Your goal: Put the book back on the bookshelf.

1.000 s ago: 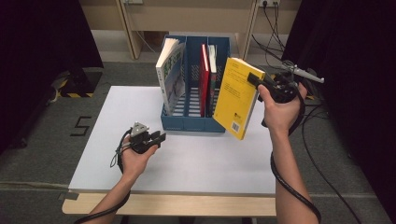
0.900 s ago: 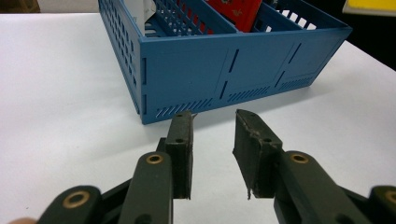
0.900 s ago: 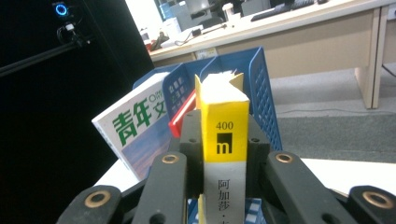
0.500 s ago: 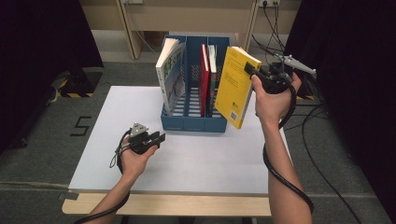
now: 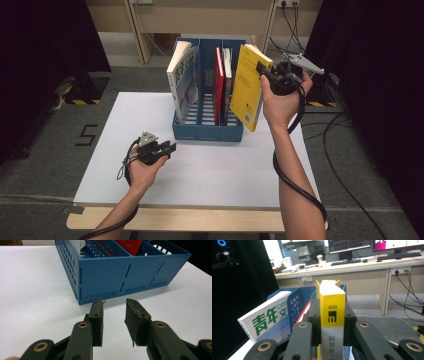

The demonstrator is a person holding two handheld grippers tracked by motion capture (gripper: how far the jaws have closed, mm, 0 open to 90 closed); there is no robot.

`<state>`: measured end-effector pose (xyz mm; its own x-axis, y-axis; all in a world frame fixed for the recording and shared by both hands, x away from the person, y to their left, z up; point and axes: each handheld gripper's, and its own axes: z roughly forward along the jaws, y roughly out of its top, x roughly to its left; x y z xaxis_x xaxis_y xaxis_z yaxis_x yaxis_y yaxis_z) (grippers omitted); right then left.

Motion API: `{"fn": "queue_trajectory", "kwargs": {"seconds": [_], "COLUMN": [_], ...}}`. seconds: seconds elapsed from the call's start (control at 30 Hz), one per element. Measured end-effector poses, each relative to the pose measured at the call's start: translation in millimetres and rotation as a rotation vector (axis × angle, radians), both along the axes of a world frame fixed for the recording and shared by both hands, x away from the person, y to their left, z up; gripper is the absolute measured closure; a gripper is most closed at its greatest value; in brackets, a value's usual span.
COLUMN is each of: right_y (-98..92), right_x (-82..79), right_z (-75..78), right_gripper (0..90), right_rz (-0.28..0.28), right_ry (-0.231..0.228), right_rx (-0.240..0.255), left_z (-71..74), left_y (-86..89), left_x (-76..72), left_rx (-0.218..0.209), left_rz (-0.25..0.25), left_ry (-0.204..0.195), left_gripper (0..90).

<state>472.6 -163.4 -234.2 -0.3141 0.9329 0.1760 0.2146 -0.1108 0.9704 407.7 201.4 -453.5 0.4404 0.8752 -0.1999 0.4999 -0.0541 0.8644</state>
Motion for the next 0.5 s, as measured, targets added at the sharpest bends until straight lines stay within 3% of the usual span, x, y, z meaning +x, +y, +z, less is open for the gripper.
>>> {"fn": "queue_trajectory", "kwargs": {"seconds": [0.5], "right_y": [11.5], "right_x": [9.3], "right_z": [-3.3], "right_gripper": [76.5], "right_rz": [-0.056], "right_ry": [-0.02], "right_rx": [-0.01], "left_z": [-0.8], "left_y": [-0.3], "left_x": [0.3], "left_rx": [0.003], "left_rz": [0.0], "left_ry": [0.0], "left_gripper": [66.7]}}
